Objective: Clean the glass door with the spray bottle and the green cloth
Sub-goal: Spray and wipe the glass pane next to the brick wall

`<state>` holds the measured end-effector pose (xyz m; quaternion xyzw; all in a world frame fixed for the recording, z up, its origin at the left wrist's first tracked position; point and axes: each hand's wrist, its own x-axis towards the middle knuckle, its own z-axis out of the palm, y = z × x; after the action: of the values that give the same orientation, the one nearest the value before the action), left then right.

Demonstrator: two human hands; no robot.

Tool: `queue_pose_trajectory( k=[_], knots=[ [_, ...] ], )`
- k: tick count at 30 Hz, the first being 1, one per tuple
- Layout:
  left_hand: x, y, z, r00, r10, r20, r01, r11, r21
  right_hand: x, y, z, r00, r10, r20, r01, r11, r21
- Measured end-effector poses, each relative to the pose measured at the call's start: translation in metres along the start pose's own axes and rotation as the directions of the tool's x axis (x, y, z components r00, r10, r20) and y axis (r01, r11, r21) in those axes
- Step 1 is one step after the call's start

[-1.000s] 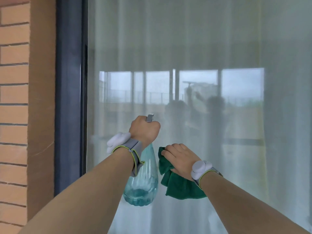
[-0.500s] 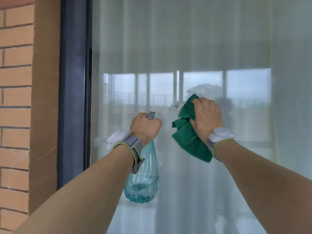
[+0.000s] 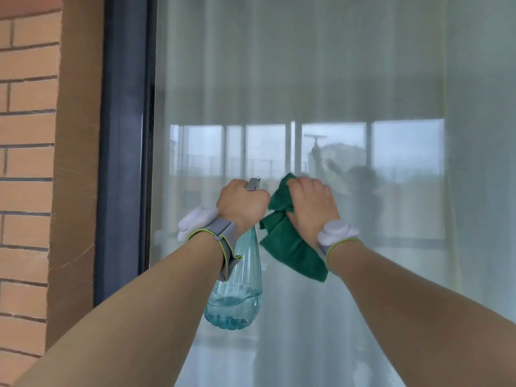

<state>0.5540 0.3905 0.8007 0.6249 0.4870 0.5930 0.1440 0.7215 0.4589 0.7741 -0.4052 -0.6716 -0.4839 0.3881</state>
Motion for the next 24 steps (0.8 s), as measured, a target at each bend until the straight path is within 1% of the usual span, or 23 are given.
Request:
queue_pose_trajectory(
  k=[1, 3, 5, 6, 7, 8, 10, 11, 12, 14, 19, 24],
  knots=[
    [0.000, 0.000, -0.001, 1.000, 0.006, 0.004, -0.006, 1.000, -0.004, 0.006, 0.005, -0.003, 0.999, 0.030, -0.010, -0.030, 0.999, -0.013],
    [0.000, -0.001, -0.002, 1.000, 0.020, 0.012, -0.020, 1.000, -0.011, 0.007, 0.013, -0.004, 0.999, 0.043, -0.022, -0.043, 0.999, -0.027],
    [0.000, -0.003, -0.002, 0.999, 0.018, 0.029, -0.018, 1.000, -0.020, -0.004, 0.011, -0.003, 0.999, 0.038, -0.012, -0.039, 0.999, -0.016],
    [0.000, -0.005, -0.001, 0.999, 0.014, 0.044, -0.013, 1.000, -0.024, -0.014, 0.009, -0.001, 1.000, 0.011, 0.015, -0.011, 1.000, -0.001],
    [-0.001, -0.006, 0.002, 0.998, 0.011, 0.060, -0.010, 1.000, -0.021, -0.027, 0.007, 0.001, 0.998, -0.048, 0.050, 0.047, 0.999, 0.023],
    [-0.002, -0.007, 0.004, 0.997, 0.001, 0.073, 0.000, 1.000, -0.012, -0.042, 0.005, 0.002, 0.985, -0.141, 0.099, 0.135, 0.989, 0.058],
    [-0.005, -0.004, 0.015, 0.995, -0.003, 0.104, 0.003, 1.000, -0.004, -0.072, 0.007, 0.001, 0.919, -0.332, 0.212, 0.314, 0.943, 0.113],
    [-0.006, -0.003, 0.020, 0.993, 0.002, 0.119, -0.001, 1.000, -0.005, -0.083, 0.010, 0.000, 0.881, -0.388, 0.270, 0.364, 0.922, 0.134],
    [-0.010, 0.001, 0.029, 0.991, 0.000, 0.131, 0.001, 1.000, -0.007, -0.094, 0.017, -0.005, 0.858, -0.406, 0.314, 0.380, 0.914, 0.142],
    [-0.012, 0.007, 0.037, 0.992, -0.003, 0.128, 0.001, 1.000, 0.011, -0.099, 0.026, -0.010, 0.853, -0.396, 0.339, 0.368, 0.918, 0.148],
    [-0.033, 0.035, 0.082, 0.992, -0.010, 0.124, 0.010, 1.000, 0.002, -0.110, 0.080, -0.041, 0.923, -0.266, 0.278, 0.255, 0.964, 0.076],
    [-0.057, 0.062, 0.129, 0.991, -0.058, 0.118, 0.059, 0.998, -0.003, -0.134, 0.122, -0.058, 0.914, -0.291, 0.281, 0.280, 0.957, 0.080]
  ],
)
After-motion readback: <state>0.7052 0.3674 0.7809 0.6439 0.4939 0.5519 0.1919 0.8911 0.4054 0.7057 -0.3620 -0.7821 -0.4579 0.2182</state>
